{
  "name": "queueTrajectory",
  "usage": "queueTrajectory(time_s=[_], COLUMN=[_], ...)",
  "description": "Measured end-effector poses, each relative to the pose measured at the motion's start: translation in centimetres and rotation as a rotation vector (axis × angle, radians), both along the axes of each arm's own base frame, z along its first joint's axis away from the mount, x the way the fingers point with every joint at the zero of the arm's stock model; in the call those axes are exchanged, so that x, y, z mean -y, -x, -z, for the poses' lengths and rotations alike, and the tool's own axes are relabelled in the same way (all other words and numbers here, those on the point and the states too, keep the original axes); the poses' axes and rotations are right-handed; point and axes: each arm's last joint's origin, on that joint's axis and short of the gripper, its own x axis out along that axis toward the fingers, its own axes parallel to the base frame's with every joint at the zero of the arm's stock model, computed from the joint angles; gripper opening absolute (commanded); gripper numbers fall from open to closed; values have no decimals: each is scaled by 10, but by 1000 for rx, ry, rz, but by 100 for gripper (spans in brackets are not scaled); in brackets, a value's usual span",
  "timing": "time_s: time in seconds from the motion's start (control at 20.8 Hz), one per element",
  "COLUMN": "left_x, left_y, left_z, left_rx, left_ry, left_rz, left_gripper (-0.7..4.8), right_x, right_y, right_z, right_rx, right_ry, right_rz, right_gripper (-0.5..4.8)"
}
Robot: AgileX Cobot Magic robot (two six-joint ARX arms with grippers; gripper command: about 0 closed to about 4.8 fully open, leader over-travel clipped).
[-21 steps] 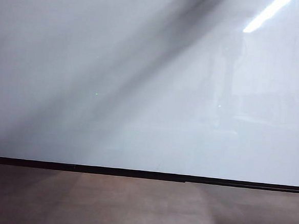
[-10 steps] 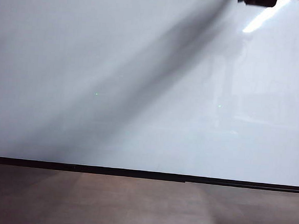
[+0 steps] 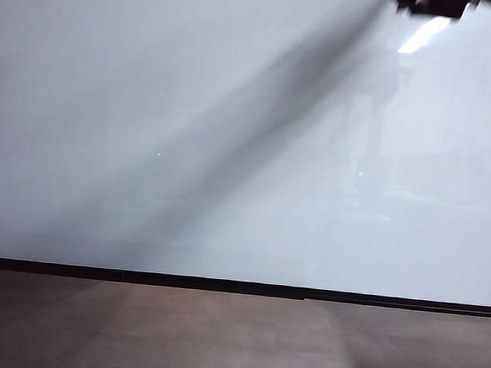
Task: Reach to the right to find the marker pen, pick it up, and write the number 17 on the whiteboard.
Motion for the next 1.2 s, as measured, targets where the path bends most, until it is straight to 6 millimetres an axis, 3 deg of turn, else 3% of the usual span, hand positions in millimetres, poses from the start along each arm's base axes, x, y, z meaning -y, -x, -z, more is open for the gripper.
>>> queueTrajectory(time_s=[0.1, 0.38, 0.53, 0.67, 0.82, 0.96, 1.2], left_x=[0, -3, -7, -15, -22, -24, -23], left_y=[0, 7, 3, -5, -5, -8, -18], left_z=[0, 5, 38, 93, 109, 112, 135], left_rx=[0, -7, -32, -123, -122, -108, -140], left_ry=[0, -3, -12, -35, -28, -23, -30], left_rz=[0, -4, -88, -235, -333, -359, -357], left_gripper=[-5, -5, -5, -5, -5, -5, -5], right_x=[-1, 7, 14, 25, 36, 45, 57], right_y=[27, 102, 118, 134, 151, 164, 182], right_z=[-18, -41, -47, -48, -47, -42, -10], right_rx=[55, 150, 152, 111, 66, 4, -47], right_ry=[-14, 3, 43, 73, 101, 137, 164], right_rz=[-24, -18, -22, -20, -16, 3, -1], right_gripper=[-4, -5, -5, -5, -5, -5, -4])
